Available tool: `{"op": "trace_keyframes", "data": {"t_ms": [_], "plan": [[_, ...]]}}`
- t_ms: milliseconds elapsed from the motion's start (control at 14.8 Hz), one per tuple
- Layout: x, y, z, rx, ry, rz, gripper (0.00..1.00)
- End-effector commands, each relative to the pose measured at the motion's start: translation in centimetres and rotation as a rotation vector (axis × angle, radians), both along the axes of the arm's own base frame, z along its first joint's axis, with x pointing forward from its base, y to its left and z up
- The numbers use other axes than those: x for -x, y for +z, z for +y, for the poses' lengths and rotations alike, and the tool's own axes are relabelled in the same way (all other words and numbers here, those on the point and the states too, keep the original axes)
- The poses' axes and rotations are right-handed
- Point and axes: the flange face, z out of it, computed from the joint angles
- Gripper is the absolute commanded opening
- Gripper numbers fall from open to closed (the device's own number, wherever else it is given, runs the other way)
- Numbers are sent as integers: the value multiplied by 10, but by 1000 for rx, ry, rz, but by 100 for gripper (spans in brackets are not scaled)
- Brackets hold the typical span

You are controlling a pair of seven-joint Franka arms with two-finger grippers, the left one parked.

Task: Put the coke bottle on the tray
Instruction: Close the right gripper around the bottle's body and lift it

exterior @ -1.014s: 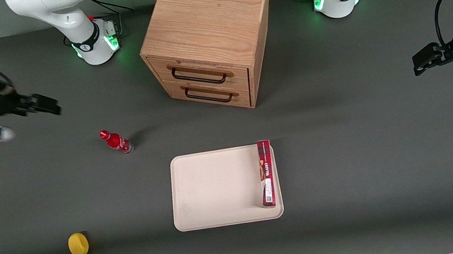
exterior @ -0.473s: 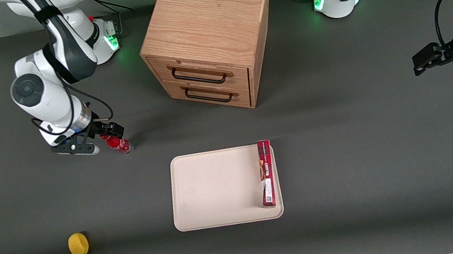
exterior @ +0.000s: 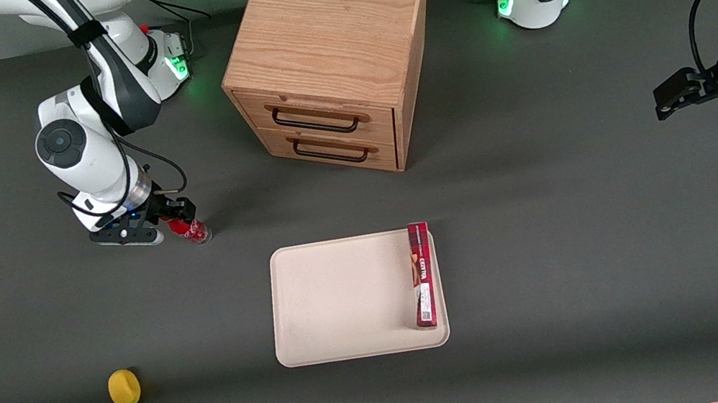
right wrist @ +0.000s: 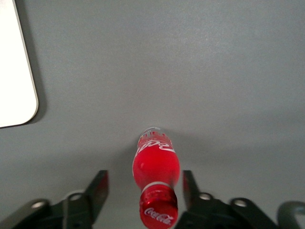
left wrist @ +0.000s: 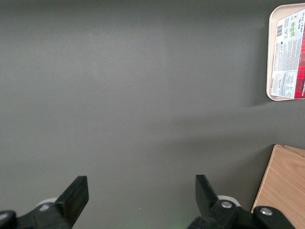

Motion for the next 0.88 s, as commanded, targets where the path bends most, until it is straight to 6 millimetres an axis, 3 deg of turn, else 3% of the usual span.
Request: {"op": "trace_keyframes", "data": {"t_ms": [0, 203, 338, 608, 811], "plan": [[2, 3, -1, 14, -1, -19, 0], [2, 6, -1, 18, 19, -13, 0], [-4, 28, -10, 32, 50, 8, 0], [-35, 128, -32, 45, 71, 68, 0], [-58, 207, -27, -27, 57, 65, 0]]}}
